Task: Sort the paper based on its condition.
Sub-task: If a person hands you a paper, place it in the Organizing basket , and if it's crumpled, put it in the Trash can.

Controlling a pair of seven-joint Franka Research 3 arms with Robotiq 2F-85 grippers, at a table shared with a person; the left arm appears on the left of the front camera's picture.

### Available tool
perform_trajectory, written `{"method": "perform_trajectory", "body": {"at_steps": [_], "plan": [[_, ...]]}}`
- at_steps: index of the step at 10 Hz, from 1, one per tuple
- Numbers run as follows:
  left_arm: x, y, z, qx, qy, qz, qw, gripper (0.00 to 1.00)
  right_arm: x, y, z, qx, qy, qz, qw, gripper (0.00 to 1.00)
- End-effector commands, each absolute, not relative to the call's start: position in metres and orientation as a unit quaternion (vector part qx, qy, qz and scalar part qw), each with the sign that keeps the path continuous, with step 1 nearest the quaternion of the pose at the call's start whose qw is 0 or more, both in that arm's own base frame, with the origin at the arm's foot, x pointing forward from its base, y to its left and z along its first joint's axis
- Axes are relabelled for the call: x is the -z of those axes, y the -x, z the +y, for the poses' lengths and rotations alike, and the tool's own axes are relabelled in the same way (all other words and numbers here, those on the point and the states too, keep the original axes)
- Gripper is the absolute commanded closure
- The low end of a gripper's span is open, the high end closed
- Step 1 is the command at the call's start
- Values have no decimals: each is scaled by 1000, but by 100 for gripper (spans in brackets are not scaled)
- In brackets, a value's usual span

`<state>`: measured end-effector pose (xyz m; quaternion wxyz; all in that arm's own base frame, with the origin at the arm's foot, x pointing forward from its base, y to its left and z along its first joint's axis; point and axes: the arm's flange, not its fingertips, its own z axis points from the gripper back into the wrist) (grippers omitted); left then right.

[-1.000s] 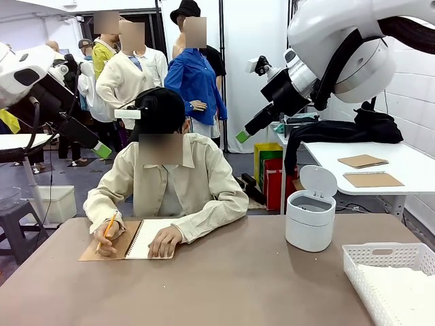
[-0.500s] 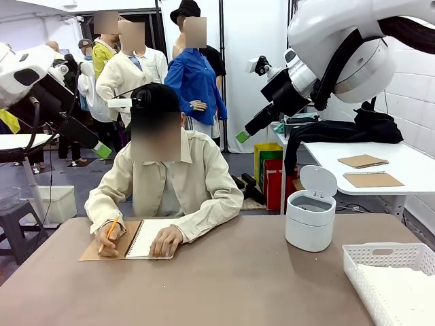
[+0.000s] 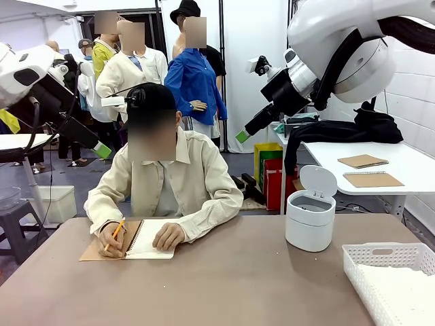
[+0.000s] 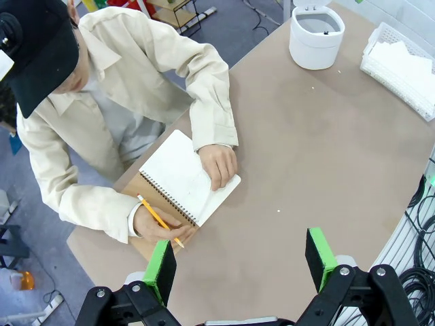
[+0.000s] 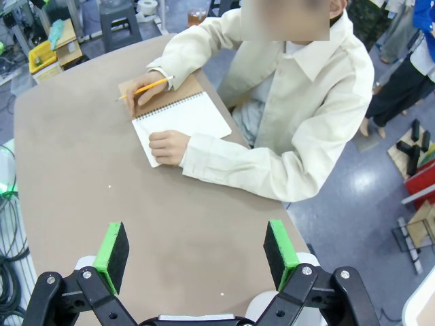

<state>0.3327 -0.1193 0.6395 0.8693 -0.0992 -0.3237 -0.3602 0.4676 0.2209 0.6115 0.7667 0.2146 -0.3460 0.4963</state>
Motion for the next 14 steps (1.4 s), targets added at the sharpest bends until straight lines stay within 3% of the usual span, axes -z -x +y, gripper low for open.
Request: {"method": "perform_trajectory", "body": {"at_steps": [1, 14], "plan": [[-639, -333, -118, 358, 103, -323, 870, 0, -612, -468, 220, -495, -219, -348, 765, 0], [-639, -333, -118, 358, 103, -323, 870, 0, -612, -468, 220, -495, -219, -348, 765, 0]]}}
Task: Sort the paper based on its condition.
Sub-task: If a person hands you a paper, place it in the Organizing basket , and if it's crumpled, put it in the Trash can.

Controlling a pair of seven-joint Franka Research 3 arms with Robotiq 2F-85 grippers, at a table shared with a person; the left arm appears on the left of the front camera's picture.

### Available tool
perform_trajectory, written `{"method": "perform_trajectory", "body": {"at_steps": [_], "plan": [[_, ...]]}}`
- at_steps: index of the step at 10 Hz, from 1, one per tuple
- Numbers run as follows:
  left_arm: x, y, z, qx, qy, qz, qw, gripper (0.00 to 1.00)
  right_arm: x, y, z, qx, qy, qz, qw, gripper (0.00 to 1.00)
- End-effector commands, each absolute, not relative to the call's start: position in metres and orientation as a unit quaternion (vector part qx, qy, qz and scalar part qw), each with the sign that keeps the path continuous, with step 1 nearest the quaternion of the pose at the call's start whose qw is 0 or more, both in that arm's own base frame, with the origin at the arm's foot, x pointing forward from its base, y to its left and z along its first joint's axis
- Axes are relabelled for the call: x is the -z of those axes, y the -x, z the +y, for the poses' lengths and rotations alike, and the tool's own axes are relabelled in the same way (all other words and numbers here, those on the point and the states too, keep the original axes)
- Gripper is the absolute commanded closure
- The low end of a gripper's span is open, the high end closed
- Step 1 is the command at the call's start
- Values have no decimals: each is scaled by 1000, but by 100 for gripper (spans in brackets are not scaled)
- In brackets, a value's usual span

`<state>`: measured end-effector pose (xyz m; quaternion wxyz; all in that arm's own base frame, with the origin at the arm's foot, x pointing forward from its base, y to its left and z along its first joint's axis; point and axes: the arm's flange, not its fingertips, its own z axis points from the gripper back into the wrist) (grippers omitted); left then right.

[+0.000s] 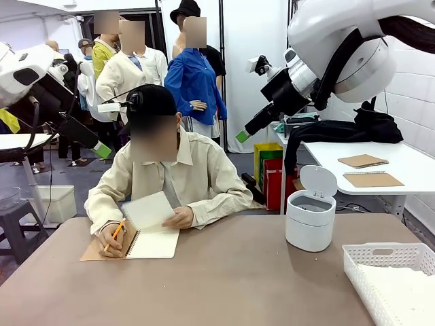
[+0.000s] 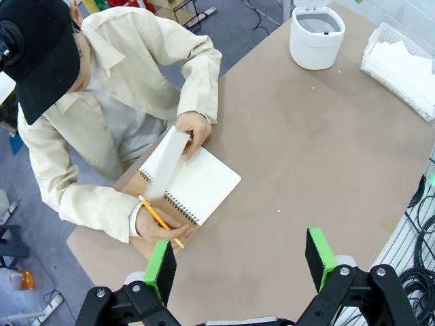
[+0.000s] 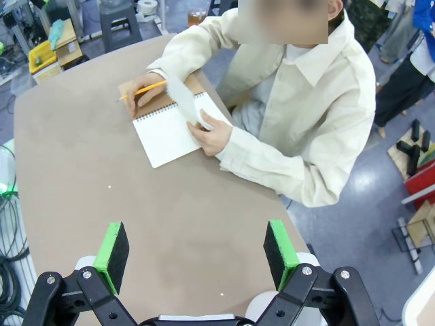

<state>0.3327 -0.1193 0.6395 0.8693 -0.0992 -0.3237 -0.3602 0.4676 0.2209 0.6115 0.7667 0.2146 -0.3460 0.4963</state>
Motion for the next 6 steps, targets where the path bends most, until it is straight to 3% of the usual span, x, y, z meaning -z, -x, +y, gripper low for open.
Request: {"method": "perform_trajectory", "body": {"at_steps": [1, 6], "plan": [[-639, -333, -118, 358, 103, -323, 870, 0, -612, -468, 220, -495, -219, -348, 765, 0], [-639, -333, -118, 358, 103, -323, 870, 0, -612, -468, 220, -495, -219, -348, 765, 0]]}}
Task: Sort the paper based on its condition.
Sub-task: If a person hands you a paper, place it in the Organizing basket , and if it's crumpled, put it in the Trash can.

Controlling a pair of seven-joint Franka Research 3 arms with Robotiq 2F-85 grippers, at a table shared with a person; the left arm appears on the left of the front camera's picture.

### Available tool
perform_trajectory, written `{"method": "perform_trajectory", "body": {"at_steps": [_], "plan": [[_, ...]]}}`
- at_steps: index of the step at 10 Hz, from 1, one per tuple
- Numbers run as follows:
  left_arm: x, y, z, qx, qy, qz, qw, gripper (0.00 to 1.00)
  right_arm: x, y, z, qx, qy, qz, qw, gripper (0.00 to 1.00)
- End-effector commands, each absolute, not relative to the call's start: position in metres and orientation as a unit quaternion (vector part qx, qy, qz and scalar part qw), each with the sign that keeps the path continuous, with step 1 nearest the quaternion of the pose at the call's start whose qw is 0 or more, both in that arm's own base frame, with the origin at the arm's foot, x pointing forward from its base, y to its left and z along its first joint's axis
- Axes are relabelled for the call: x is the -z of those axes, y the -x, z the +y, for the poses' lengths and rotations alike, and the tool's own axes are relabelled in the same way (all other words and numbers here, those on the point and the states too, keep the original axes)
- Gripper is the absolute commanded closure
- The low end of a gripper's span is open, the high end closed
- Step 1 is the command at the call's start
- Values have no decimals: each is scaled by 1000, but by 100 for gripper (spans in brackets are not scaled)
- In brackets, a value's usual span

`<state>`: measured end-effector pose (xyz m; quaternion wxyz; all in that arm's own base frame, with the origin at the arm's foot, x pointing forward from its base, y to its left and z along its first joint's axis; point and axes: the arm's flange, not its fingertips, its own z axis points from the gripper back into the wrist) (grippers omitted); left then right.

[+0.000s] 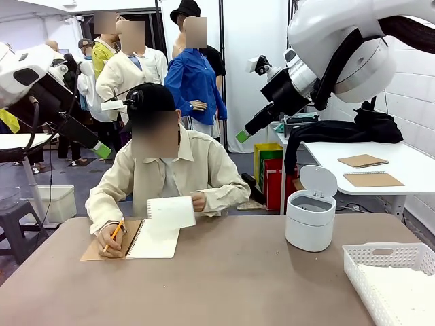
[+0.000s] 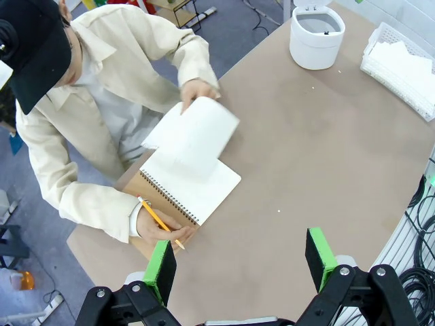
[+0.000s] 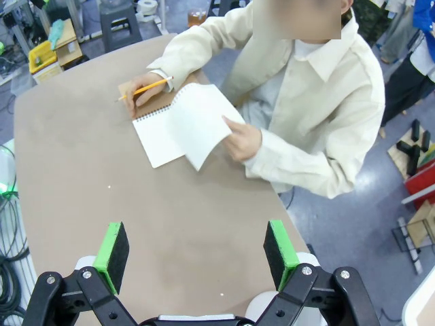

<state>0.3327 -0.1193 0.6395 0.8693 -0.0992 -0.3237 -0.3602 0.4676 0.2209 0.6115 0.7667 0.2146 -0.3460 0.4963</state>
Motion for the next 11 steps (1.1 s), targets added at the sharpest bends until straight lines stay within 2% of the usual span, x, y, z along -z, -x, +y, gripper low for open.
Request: {"method": "perform_trajectory", "body": {"at_steps": [1, 11], "plan": [[-639, -333, -118, 358, 103, -323, 870, 0, -612, -468, 220, -495, -219, -348, 765, 0], [-639, -333, -118, 358, 103, -323, 870, 0, -612, -468, 220, -495, -219, -348, 765, 0]]}}
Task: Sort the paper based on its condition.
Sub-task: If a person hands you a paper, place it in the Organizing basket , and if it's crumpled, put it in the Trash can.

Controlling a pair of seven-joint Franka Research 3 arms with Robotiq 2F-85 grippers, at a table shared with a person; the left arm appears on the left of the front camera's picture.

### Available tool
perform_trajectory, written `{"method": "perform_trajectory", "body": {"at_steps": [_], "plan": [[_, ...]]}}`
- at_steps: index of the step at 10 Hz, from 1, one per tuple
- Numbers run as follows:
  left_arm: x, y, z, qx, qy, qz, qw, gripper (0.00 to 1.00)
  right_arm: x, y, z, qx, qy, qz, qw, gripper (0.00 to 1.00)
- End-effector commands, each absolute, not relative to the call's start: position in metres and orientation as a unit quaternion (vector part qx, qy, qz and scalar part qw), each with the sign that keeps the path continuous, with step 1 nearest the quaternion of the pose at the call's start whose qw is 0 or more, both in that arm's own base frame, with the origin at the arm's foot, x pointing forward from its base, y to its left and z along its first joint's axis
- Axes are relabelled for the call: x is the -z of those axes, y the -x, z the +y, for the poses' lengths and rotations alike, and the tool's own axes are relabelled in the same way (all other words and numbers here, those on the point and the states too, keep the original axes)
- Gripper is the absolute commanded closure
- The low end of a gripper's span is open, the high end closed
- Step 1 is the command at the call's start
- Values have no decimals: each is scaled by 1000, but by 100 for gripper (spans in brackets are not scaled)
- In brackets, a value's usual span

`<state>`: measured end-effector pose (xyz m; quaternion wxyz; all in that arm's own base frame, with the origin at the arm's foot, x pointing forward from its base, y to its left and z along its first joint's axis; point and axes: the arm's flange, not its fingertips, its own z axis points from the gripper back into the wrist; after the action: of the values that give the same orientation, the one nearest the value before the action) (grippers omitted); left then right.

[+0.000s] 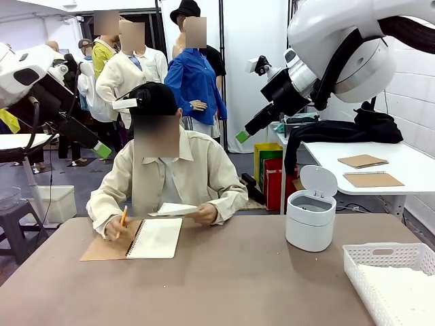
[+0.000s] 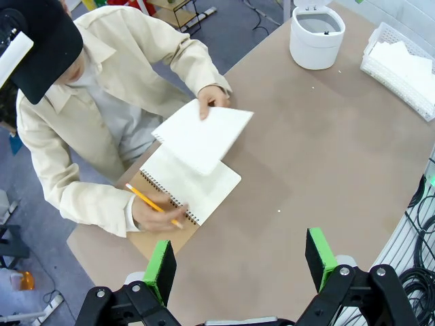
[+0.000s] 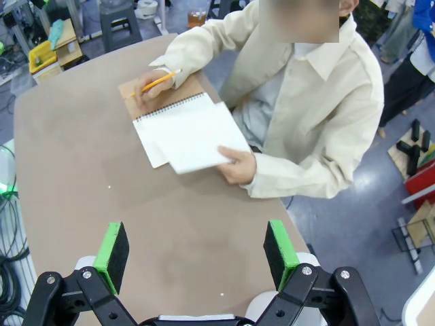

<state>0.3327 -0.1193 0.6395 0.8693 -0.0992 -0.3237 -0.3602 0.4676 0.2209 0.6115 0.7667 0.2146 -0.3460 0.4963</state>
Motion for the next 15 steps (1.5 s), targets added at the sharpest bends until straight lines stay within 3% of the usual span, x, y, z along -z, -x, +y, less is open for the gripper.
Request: {"method": "perform_trajectory", "body": {"at_steps": [1, 15], "plan": [[-639, -333, -118, 358, 103, -323, 870, 0, -612, -468, 220, -495, -219, -348, 765, 0], [-639, -333, -118, 358, 103, -323, 870, 0, -612, -468, 220, -495, -219, -348, 765, 0]]}}
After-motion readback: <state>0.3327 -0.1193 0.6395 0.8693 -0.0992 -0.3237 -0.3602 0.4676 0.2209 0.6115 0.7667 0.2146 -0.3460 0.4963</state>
